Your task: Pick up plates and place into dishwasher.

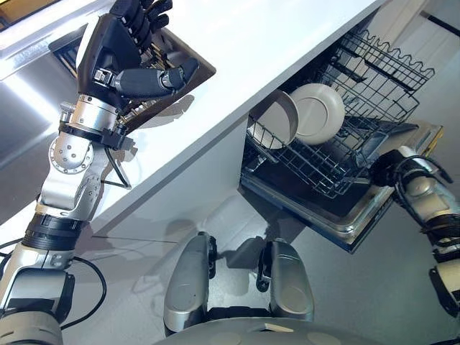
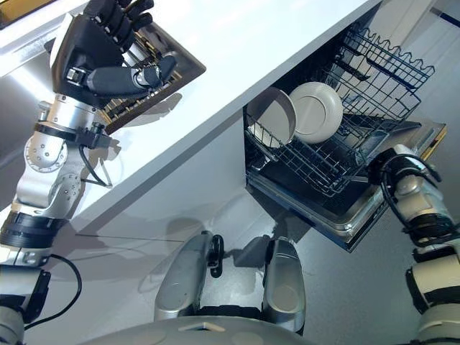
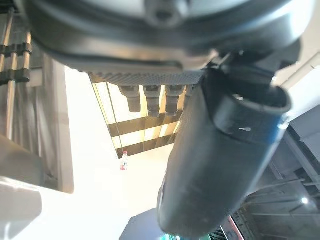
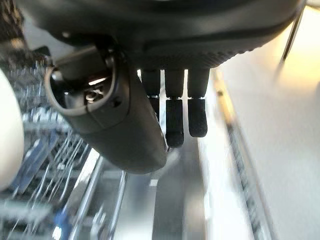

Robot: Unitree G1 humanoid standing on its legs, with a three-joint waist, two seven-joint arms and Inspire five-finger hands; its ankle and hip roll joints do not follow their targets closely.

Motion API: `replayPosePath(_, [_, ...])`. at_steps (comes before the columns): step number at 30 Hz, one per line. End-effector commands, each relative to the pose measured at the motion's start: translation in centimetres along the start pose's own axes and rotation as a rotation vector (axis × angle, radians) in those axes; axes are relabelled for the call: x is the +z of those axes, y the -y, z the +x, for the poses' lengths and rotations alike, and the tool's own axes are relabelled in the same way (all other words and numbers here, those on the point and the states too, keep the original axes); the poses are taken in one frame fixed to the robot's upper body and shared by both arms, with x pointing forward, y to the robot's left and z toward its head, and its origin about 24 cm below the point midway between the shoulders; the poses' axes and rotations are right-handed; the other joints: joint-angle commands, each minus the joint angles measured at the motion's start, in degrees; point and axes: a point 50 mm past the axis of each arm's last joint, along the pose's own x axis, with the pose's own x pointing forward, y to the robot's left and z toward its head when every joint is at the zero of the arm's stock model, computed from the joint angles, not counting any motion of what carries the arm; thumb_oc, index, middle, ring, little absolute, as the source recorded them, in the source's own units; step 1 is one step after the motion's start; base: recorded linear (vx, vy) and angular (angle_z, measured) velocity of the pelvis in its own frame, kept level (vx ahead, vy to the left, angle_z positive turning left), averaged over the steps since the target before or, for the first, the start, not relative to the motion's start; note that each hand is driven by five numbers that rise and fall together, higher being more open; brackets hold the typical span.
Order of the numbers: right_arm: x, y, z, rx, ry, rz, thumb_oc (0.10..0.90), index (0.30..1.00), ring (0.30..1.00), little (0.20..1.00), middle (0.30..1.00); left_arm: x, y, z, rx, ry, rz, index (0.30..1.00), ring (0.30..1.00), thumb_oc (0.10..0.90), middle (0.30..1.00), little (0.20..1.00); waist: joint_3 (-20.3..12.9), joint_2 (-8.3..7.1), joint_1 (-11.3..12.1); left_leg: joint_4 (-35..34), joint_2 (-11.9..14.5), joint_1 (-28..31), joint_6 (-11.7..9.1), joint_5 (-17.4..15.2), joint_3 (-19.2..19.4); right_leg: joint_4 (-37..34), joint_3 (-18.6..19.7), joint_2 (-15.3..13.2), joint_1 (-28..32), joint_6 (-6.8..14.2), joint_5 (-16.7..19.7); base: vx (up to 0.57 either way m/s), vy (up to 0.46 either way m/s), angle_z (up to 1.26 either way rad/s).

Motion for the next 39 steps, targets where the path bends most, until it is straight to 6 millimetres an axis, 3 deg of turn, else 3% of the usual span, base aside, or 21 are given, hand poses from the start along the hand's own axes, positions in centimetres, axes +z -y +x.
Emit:
replayPosePath(1, [2.9, 4.6, 0.2, -0.146, 0.071, -0.013, 0.100, 0.300, 0.300, 0.200, 0.300, 2.2, 1.4, 0.2, 0.020, 0.208, -0.119, 0.900, 0.900, 0.800, 0.900, 0.900, -2.98, 1.45, 2.13, 2.98, -0.28, 2.08, 1.62, -3.92, -1.21, 1.92, 0.12, 1.52, 0.24, -2.54, 4.25, 0.00, 0.000, 0.00])
replayPosePath(12, [3.8, 1.2, 0.9, 0.004, 0.031, -0.028, 0.100, 0.300, 0.300, 0.200, 0.300, 2.3, 2.4, 0.3, -0.004, 0.213, -0.138, 0.900, 0.900, 0.800, 0.900, 0.900, -2.18, 2.50, 3.71, 2.41, -0.42, 1.06, 1.06, -2.86, -1.87, 2.36, -0.51, 0.74, -0.55, -2.46, 4.10, 0.01, -0.008, 0.04])
replayPosePath(17, [5.6, 1.1, 1.0, -0.002, 0.099, 0.065, 0.100, 0.300, 0.300, 0.200, 0.300, 2.4, 2.9, 0.4, -0.014, 0.216, -0.144, 0.900, 0.900, 0.800, 0.900, 0.900, -1.91, 2.75, 4.37, 3.35, -0.58, 0.33, 0.85, -2.82, -2.41, 2.67, -0.56, 0.62, -0.85, -2.59, 4.08, 0.01, -0.021, 0.10])
replayPosePath(21, [9.2, 2.5, 0.4, -0.079, 0.249, 0.238, 0.100, 0.300, 0.300, 0.200, 0.300, 2.0, 3.2, 0.2, -0.018, 0.208, -0.150, 0.900, 0.900, 0.800, 0.900, 0.900, -1.54, 2.83, 4.72, 3.91, -0.79, -0.01, 0.65, -2.79, -3.28, 3.16, -0.21, 0.64, -0.99, -2.58, 3.94, 0.01, -0.029, 0.06])
replayPosePath(28, [13.7, 5.5, -1.3, -0.216, 0.437, 0.287, 0.100, 0.300, 0.300, 0.200, 0.300, 1.9, 3.1, -0.1, -0.004, 0.216, -0.150, 0.900, 0.900, 0.800, 0.900, 0.900, -1.63, 2.49, 4.77, 3.11, -0.95, 0.20, 0.46, -2.56, -3.64, 2.72, -0.14, 1.13, -0.65, -2.65, 3.84, 0.00, -0.006, 0.02])
replayPosePath(39, [15.8, 8.0, -2.3, -0.261, 0.503, 0.309, 0.100, 0.300, 0.300, 0.200, 0.300, 1.6, 3.3, 0.1, 0.002, 0.201, -0.169, 0.900, 0.900, 0.800, 0.900, 0.900, -2.66, 1.85, 5.98, 3.40, -0.88, 0.72, 0.33, -2.88, -4.60, 2.49, -0.79, 1.11, 0.99, -3.20, 3.07, 0.03, -0.003, 0.05])
